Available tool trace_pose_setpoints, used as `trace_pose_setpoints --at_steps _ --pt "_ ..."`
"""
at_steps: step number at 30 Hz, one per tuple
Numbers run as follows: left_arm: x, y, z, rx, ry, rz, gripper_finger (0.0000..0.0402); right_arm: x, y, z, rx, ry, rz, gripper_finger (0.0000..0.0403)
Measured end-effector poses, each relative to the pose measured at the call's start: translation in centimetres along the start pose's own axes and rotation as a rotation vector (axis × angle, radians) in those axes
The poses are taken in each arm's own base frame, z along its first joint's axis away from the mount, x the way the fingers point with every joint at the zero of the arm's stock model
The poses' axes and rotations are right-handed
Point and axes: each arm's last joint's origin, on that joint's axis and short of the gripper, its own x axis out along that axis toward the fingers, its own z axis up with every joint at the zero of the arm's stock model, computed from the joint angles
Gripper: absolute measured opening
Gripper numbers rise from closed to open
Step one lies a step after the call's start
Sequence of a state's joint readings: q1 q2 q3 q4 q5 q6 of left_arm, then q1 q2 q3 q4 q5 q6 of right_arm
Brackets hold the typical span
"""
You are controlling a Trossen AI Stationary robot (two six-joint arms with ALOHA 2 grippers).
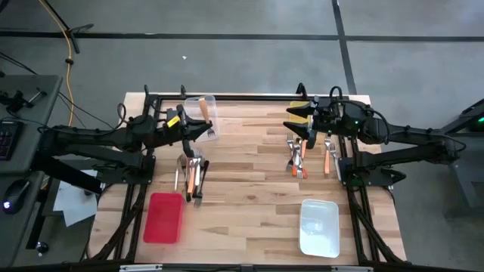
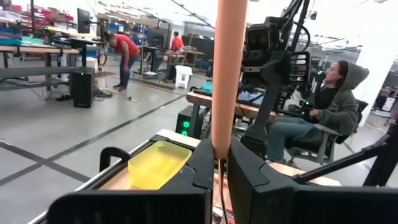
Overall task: Sort silverware by color (type)
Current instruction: Put the orange fork into the transparent bin
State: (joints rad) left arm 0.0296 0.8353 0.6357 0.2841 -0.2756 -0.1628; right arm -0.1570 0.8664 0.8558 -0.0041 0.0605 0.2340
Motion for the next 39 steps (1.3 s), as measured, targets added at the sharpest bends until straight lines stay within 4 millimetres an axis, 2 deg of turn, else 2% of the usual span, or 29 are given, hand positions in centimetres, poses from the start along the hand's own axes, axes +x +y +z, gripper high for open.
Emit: trace_pose_setpoints --at_steps 4,8,12,16,19,23,31,39 --pt "0.4 0.1 -0.4 -0.042 0.015 0.053 0.0006 0.1 0.0 -0.1 0.0 0.004 -0.001 0.0266" --pt "1.3 1.1 -0.1 -0.025 0.063 0.255 0.0007 0.1 0.0 -0.1 0.0 0.004 -0.01 0.0266" --pt "2.6 4.2 1.1 -0.054 0.178 0.543 0.0007 0.1 -0.2 -0.1 0.015 0.003 -0.047 0.0266" --pt "3.5 8.4 0.4 -0.138 0.333 0.71 0.0008 0.1 -0.2 -0.2 0.025 0.008 -0.056 0.0266" --pt "3.9 11.0 -1.1 -0.263 0.437 0.755 0.0009 0.1 -0.2 -0.2 0.028 0.011 -0.057 0.0266" --pt "4.7 12.9 -3.7 -0.365 0.581 0.813 0.0009 0.1 -0.2 -0.3 0.028 0.014 -0.057 0.0266" --pt "6.5 14.6 -8.5 -0.432 0.764 0.925 0.0009 0.1 -0.3 -0.3 0.028 0.01 -0.073 0.0266" --pt "7.0 15.6 -11.7 -0.538 0.908 0.955 0.0009 0.1 -0.3 -0.3 0.059 0.014 -0.076 0.0266"
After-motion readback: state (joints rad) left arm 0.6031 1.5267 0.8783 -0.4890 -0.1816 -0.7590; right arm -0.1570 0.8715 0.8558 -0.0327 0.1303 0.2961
